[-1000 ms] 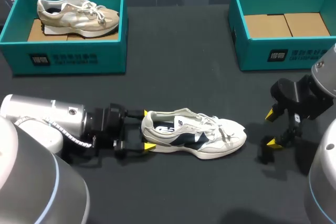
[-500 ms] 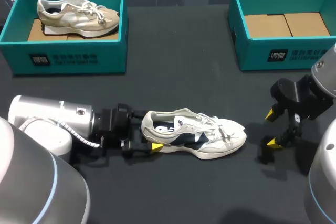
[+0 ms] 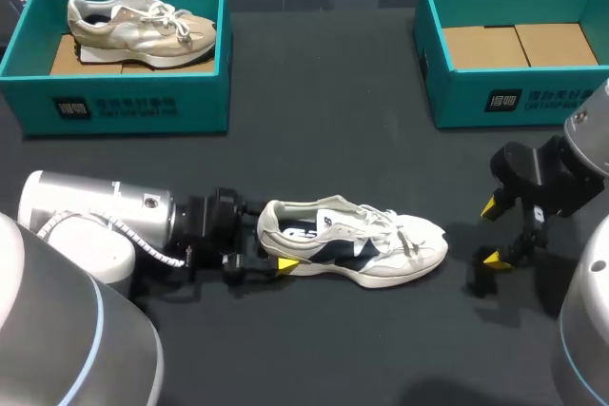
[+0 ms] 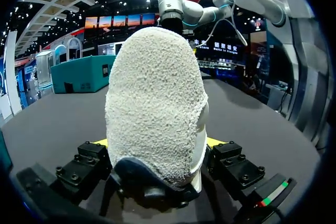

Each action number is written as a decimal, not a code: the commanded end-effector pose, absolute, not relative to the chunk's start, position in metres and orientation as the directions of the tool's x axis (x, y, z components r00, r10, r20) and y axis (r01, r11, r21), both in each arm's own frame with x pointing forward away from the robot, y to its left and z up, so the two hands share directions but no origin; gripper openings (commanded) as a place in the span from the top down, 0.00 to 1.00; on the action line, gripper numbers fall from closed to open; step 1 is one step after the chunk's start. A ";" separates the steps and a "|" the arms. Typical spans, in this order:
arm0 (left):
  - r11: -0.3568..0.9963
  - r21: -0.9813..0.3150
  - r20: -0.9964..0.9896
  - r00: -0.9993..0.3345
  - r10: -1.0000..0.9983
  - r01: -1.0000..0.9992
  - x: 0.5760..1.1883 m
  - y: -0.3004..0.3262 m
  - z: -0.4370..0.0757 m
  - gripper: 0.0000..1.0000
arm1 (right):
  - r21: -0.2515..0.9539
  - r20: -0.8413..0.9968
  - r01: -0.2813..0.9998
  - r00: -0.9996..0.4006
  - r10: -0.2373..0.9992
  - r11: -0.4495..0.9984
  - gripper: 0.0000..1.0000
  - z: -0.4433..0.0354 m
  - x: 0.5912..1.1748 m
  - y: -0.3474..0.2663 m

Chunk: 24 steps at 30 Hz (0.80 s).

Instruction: Take the shoe out of the shoebox, open the shoe tongue, remove and reinsert the insole, then place the shoe into the shoebox

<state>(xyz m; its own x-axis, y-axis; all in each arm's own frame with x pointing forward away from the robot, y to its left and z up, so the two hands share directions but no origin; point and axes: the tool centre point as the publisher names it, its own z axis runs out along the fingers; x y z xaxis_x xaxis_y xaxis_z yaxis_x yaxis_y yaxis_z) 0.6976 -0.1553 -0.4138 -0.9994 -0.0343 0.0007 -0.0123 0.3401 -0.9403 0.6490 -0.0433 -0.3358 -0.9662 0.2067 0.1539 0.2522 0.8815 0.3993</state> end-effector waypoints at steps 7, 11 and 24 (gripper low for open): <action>0.351 -0.936 0.008 -1.000 -0.024 -0.015 0.701 -0.158 -0.417 1.00 | 0.398 0.153 0.252 -0.966 0.208 0.882 0.00 -0.336 0.648 -0.043; 0.351 -0.936 0.008 -1.000 -0.024 -0.015 0.701 -0.158 -0.417 1.00 | 0.398 0.153 0.252 -0.966 0.208 0.882 0.00 -0.336 0.648 -0.043; 0.351 -0.936 0.008 -1.000 -0.024 -0.015 0.701 -0.158 -0.417 1.00 | 0.398 0.153 0.252 -0.966 0.208 0.882 0.00 -0.336 0.648 -0.043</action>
